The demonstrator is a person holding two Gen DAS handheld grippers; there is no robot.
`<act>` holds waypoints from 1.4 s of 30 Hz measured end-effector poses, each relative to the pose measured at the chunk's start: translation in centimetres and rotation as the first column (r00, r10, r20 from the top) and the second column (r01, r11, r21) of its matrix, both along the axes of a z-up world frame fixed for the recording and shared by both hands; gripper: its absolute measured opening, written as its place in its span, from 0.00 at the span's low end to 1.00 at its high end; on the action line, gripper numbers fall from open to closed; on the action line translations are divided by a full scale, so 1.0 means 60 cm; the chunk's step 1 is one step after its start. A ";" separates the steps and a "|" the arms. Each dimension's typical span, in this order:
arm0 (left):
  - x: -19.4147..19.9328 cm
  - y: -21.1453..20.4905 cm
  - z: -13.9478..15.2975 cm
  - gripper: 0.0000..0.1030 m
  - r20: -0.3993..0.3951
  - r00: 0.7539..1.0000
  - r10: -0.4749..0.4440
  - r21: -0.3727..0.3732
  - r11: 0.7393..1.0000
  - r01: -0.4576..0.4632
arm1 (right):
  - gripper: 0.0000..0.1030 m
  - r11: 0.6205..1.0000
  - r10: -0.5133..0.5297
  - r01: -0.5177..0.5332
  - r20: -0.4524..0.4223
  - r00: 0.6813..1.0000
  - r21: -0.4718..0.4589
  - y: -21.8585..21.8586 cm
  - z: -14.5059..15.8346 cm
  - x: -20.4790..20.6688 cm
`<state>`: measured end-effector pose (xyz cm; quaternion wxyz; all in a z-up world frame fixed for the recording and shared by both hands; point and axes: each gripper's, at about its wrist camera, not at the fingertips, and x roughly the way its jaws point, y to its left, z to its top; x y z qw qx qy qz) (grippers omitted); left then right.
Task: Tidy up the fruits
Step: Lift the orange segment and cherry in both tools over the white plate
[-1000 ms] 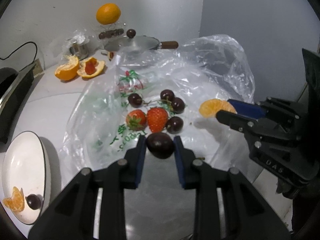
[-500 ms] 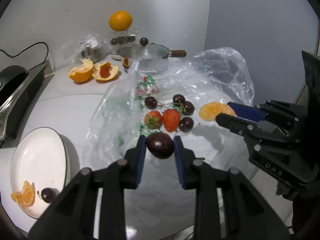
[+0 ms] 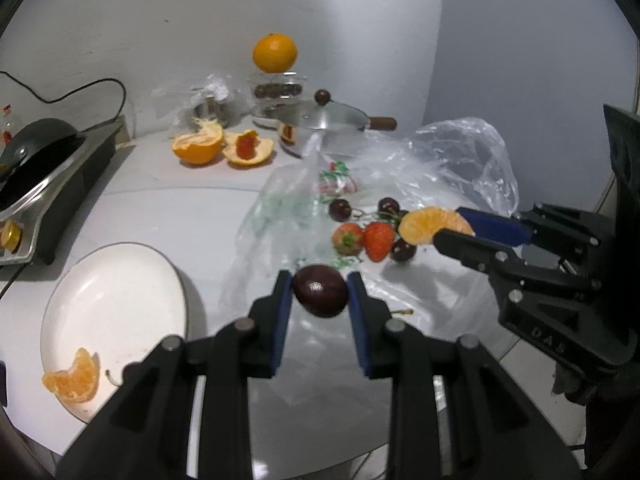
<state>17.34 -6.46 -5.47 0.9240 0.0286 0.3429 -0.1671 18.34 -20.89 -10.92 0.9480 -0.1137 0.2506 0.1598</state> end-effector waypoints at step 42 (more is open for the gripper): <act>-0.001 0.224 -0.011 0.27 0.034 0.980 0.197 -0.069 0.979 -0.194 | 0.23 0.989 0.129 -0.130 -0.026 0.991 -0.070 0.220 0.002 0.028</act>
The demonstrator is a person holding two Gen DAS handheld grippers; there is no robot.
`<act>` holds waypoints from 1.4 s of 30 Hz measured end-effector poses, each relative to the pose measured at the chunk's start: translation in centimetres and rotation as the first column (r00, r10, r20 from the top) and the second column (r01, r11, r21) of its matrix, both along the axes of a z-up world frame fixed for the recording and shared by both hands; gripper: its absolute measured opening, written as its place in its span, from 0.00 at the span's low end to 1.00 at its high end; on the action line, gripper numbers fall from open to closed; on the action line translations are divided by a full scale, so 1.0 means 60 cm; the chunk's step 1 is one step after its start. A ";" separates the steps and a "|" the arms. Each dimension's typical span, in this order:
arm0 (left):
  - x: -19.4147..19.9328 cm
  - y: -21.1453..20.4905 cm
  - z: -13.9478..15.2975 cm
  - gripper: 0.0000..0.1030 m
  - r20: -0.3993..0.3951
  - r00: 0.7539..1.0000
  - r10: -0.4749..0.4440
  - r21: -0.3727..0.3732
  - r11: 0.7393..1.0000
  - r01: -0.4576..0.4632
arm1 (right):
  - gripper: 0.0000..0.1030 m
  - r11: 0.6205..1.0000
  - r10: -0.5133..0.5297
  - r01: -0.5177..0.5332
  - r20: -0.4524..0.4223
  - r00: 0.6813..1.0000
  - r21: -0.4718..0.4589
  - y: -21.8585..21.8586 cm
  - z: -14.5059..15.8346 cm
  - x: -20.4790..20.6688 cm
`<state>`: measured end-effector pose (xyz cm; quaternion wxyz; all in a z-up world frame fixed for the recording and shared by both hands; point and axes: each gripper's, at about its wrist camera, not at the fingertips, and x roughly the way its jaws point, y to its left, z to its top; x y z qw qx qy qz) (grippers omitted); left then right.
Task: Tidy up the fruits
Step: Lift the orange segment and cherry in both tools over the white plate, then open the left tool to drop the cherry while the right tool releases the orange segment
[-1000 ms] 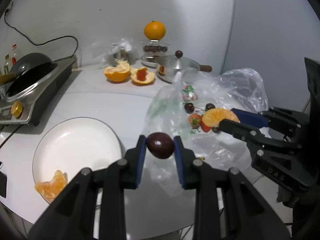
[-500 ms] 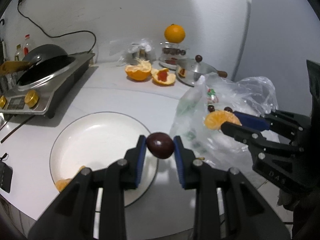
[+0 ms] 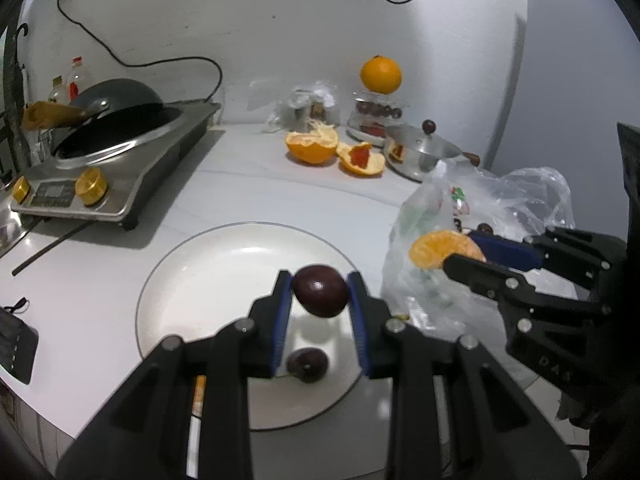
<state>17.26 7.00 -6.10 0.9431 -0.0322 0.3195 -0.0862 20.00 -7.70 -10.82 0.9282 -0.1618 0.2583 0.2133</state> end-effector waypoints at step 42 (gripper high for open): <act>0.067 0.110 -0.069 0.29 -0.089 0.989 0.121 -0.037 0.991 -0.125 | 0.23 0.993 0.109 -0.114 -0.123 0.986 -0.031 0.129 -0.067 0.067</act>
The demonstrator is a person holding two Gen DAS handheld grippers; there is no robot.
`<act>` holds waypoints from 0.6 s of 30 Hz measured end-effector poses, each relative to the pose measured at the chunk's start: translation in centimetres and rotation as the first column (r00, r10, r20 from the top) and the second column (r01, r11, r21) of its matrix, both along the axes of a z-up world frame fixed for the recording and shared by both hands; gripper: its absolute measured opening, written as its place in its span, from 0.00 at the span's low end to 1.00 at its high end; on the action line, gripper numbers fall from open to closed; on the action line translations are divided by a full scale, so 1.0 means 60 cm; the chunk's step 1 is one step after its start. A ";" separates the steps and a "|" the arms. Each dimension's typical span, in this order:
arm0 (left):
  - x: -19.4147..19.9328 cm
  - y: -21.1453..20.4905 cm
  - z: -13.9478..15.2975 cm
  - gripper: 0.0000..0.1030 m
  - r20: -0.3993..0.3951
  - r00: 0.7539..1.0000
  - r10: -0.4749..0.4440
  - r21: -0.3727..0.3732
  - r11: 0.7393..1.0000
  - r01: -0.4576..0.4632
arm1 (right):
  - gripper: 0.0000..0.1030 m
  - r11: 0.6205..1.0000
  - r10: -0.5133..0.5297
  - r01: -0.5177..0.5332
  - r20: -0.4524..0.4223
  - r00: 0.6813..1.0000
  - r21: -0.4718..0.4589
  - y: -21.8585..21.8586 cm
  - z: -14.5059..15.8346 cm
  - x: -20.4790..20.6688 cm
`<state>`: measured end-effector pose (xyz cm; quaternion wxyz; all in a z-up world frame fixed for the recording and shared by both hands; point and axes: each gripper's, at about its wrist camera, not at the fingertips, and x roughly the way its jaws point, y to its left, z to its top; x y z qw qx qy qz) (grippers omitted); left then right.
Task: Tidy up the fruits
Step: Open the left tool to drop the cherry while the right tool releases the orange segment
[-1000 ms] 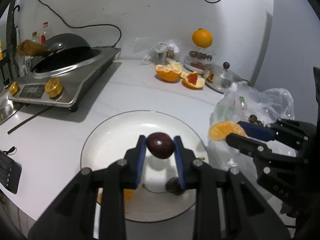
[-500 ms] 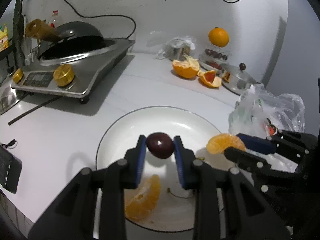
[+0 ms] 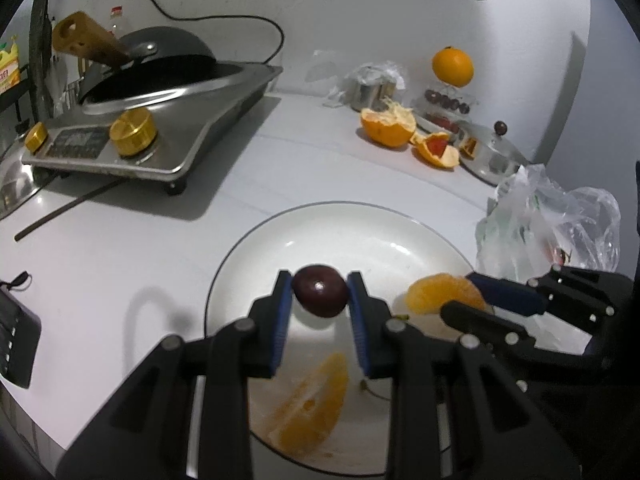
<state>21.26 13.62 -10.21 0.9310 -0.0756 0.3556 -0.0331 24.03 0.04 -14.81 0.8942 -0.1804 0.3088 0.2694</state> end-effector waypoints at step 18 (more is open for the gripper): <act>-0.014 -0.003 0.016 0.47 0.006 0.999 0.033 0.018 0.999 -0.033 | 0.23 0.999 -0.025 0.025 0.012 1.000 0.025 -0.018 0.014 -0.008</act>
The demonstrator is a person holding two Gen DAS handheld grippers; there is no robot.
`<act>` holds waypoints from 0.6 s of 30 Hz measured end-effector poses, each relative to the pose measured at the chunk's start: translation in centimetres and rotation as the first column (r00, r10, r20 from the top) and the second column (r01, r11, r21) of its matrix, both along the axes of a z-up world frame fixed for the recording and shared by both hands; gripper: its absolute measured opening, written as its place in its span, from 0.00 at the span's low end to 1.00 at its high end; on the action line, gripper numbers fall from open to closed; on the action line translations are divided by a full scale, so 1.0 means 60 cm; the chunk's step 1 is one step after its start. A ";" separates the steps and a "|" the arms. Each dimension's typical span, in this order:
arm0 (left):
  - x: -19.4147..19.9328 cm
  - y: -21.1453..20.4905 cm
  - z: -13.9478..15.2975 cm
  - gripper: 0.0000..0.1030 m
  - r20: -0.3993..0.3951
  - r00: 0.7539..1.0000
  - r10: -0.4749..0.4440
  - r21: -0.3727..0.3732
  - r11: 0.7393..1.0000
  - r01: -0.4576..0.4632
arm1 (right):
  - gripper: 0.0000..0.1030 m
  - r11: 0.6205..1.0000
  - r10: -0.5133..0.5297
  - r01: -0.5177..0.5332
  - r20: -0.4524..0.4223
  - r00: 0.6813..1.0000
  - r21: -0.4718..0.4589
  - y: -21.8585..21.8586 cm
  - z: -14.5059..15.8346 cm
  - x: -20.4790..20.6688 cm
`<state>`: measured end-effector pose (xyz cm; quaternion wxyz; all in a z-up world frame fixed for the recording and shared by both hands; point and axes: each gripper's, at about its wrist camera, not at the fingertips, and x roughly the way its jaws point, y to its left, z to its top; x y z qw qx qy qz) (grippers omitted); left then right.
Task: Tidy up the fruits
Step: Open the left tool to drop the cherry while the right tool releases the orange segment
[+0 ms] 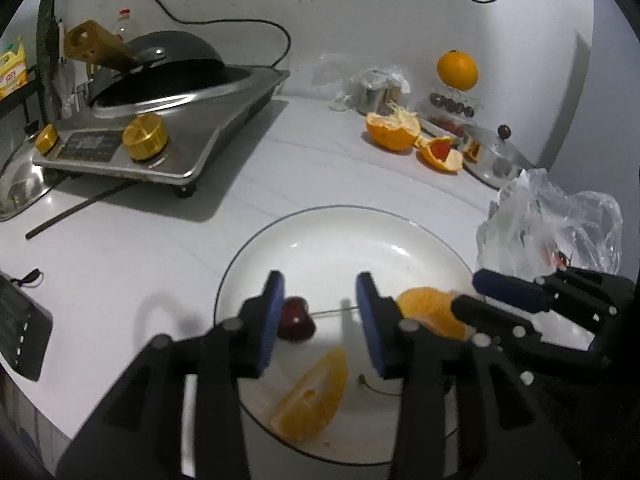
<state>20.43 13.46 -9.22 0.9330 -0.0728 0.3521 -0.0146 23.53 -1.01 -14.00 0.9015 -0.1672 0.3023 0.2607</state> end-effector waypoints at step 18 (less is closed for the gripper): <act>-0.046 -0.039 0.051 0.55 0.059 0.998 -0.001 0.038 0.999 -0.002 | 0.37 0.997 -0.066 0.062 0.068 0.996 0.050 -0.068 0.042 -0.047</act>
